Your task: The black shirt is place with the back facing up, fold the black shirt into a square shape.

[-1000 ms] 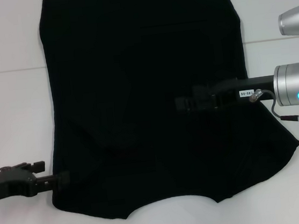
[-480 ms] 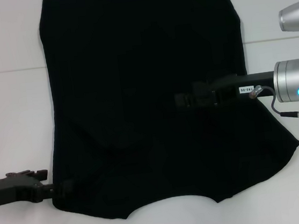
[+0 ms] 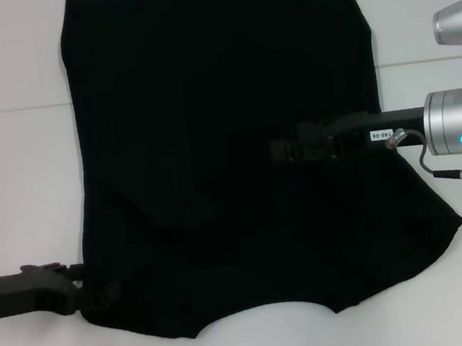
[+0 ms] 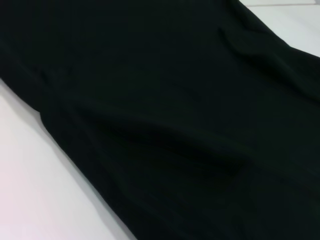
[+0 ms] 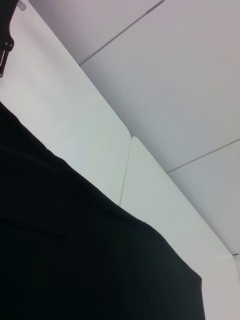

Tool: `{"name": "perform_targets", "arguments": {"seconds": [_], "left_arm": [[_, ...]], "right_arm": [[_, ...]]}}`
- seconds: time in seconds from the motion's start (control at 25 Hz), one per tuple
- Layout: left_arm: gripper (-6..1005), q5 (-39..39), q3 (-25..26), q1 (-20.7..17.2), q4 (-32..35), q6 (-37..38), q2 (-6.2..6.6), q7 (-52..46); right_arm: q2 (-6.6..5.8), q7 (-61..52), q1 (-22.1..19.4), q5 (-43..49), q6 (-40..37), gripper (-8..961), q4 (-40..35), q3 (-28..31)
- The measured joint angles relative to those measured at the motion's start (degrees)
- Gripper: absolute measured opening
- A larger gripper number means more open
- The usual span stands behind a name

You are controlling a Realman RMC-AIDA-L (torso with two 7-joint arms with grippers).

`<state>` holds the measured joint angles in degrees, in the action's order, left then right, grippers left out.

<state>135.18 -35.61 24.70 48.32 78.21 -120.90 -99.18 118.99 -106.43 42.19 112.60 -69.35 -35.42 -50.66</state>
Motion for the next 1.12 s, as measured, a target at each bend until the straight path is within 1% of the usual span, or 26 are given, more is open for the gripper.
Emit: {"name": "perform_targets", "arguments": {"seconds": [0.2, 0.4, 0.64, 0.84, 1.12], "left_arm": [[833, 0.00, 0.51, 0.24, -0.08, 0.10, 0.32, 0.06], [609, 0.00, 0.38, 0.29, -0.22, -0.01, 0.32, -0.05], [369, 0.00, 0.39, 0.35, -0.24, 0.33, 0.31, -0.06], [262, -0.01, 0.47, 0.35, -0.02, 1.18, 0.28, -0.22], [112, -0.01, 0.75, 0.15, 1.04, 3.65, 0.54, -0.26]], "right_arm": [[0.00, 0.00, 0.00, -0.02, -0.06, 868, -0.07, 0.11], [-0.12, 0.00, -0.01, -0.02, -0.12, 868, -0.09, 0.13], [-0.27, -0.02, -0.09, -0.02, -0.69, 867, -0.09, 0.28], [-0.50, -0.32, -0.25, -0.07, -0.94, 867, -0.17, 0.48], [-1.59, -1.76, -0.99, -0.06, -1.47, 867, -0.18, 0.71]]}}
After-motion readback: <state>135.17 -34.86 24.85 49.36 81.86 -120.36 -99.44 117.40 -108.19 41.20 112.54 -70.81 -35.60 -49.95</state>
